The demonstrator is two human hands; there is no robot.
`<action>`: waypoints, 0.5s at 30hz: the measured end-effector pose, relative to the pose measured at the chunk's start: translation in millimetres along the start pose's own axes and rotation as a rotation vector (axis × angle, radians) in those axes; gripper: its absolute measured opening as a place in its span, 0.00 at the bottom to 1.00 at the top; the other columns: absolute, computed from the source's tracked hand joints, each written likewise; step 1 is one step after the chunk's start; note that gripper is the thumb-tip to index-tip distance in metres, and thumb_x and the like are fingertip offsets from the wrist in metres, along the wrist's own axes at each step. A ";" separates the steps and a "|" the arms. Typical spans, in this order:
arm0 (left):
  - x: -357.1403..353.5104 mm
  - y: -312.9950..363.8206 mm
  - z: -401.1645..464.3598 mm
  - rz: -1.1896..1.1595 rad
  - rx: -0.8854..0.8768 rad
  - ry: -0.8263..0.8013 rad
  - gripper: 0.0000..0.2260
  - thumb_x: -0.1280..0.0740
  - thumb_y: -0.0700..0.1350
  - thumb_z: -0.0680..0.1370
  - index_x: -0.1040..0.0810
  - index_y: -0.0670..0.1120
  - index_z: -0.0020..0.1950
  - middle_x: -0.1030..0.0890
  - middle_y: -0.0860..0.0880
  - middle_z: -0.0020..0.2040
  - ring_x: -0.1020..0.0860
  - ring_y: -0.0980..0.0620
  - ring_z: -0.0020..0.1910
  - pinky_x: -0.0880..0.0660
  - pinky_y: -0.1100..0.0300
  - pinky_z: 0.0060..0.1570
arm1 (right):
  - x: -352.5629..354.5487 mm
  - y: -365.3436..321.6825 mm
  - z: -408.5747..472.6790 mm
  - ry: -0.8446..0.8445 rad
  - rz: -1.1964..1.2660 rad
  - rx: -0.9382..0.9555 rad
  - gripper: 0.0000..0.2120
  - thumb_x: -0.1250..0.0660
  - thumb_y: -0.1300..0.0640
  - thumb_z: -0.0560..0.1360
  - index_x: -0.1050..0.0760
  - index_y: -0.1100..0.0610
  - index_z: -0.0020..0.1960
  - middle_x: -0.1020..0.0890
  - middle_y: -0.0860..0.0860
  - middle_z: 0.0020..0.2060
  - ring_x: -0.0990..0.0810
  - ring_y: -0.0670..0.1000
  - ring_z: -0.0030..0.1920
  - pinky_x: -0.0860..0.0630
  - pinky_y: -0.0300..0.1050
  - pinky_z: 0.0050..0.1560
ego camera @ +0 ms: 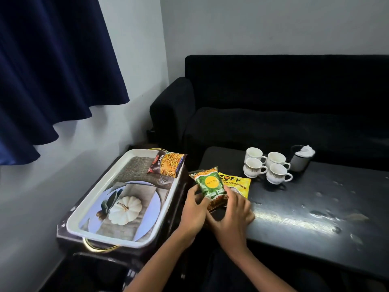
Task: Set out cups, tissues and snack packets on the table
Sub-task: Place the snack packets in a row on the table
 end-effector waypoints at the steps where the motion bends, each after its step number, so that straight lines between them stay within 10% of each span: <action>1: -7.8 -0.9 -2.6 0.033 -0.002 -0.032 0.19 0.37 0.40 0.80 0.33 0.49 0.70 0.21 0.50 0.59 0.21 0.57 0.54 0.26 0.70 0.45 | 6.5 8.4 -3.9 0.003 0.012 -0.009 0.38 0.43 0.31 0.66 0.35 0.52 0.70 0.28 0.51 0.63 0.35 0.52 0.63 0.36 0.56 0.57; 9: -77.3 -13.8 -13.2 0.277 -0.066 -0.277 0.26 0.38 0.37 0.79 0.39 0.49 0.76 0.26 0.48 0.68 0.27 0.52 0.67 0.31 0.54 0.68 | 42.7 71.5 -29.0 0.019 0.151 -0.078 0.30 0.37 0.51 0.72 0.38 0.56 0.73 0.29 0.51 0.58 0.31 0.46 0.58 0.36 0.48 0.57; 15: -126.6 -51.5 -19.1 0.500 -0.021 -0.417 0.36 0.38 0.43 0.79 0.57 0.49 0.79 0.32 0.45 0.72 0.30 0.49 0.69 0.34 0.54 0.70 | 46.8 120.6 -33.8 -0.051 0.032 -0.233 0.27 0.33 0.63 0.74 0.35 0.61 0.71 0.28 0.59 0.58 0.28 0.59 0.60 0.31 0.56 0.59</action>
Point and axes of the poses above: each hand's wrist, its own z-axis towards the middle knuckle, its own x-axis out of the back of the hand, y = z × x, the point moved 5 cm from there along z, towards the middle knuckle
